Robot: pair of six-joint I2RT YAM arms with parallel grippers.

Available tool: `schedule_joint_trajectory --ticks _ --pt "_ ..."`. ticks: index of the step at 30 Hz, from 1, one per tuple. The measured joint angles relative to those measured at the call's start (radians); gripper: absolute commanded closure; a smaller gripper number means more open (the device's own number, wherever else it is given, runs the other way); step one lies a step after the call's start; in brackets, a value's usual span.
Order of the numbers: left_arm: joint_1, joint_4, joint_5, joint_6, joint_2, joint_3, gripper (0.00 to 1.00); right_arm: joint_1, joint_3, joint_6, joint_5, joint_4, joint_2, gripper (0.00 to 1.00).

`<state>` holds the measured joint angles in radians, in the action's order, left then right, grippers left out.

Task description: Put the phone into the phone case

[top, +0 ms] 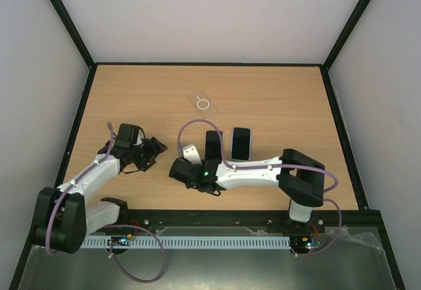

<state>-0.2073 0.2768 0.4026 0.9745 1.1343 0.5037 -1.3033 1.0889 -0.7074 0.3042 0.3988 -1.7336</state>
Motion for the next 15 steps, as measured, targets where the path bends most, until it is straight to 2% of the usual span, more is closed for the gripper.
schedule_joint_trajectory --ticks 6,15 --pt "0.009 0.002 0.031 -0.010 -0.007 -0.040 0.22 -0.053 0.101 -0.010 0.016 0.017 -0.105 0.76" --pt "0.035 -0.008 0.065 -0.033 -0.010 -0.056 0.22 -0.071 0.114 -0.014 -0.017 -0.014 -0.160 0.73"
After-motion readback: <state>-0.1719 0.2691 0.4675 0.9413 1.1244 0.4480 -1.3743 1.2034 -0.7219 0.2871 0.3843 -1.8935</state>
